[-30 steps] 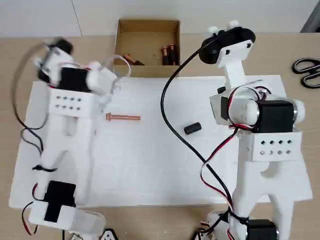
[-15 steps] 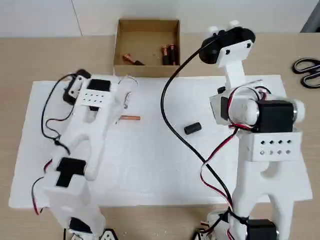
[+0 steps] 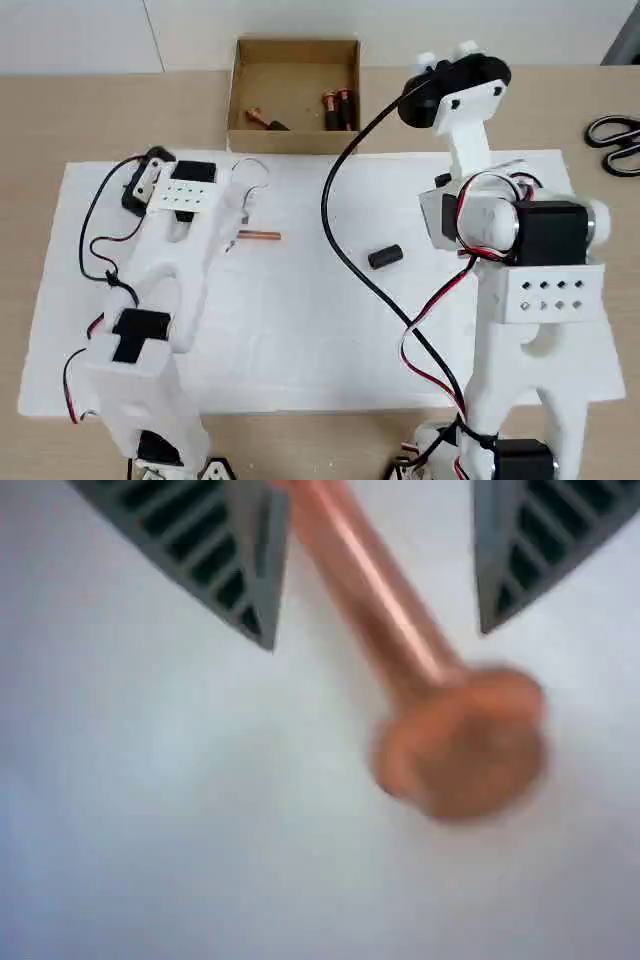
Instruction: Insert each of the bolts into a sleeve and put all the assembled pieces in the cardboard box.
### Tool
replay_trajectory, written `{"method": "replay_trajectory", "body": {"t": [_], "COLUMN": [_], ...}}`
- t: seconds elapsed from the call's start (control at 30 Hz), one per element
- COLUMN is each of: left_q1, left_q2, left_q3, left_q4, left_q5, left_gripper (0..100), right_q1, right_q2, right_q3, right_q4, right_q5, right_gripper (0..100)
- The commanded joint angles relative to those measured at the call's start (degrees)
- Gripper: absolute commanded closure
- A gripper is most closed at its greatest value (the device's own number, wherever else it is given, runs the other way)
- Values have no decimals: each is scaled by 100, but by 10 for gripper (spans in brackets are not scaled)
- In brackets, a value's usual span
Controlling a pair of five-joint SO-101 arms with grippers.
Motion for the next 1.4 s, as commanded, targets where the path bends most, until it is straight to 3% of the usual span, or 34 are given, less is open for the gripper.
{"method": "replay_trajectory", "body": {"t": [0.0,0.3,0.5,0.67,0.93,1.1,1.37], "left_q1": [-123,-105,-70,-70,-105,-255,-193], "left_q2": [158,431,431,413,-149,-519,-1336], "left_q3": [-4,-31,-145,-629,-3538,-4400,-4092], "left_q4": [-79,-88,-53,220,2673,2963,2963], "left_q5": [18,18,-62,-782,-3235,-3490,-3481], "left_gripper": [874,880,993,995,995,995,995], "right_q1": [48,40,40,40,48,40,-110], "right_q2": [-242,-242,-242,-242,-242,-242,-251], "right_q3": [-26,-26,-26,-26,-26,-26,-26], "right_q4": [75,75,75,75,75,75,66], "right_q5": [-70,-70,-70,-70,-70,-70,-79], "right_gripper": [995,995,995,995,995,995,995]}}
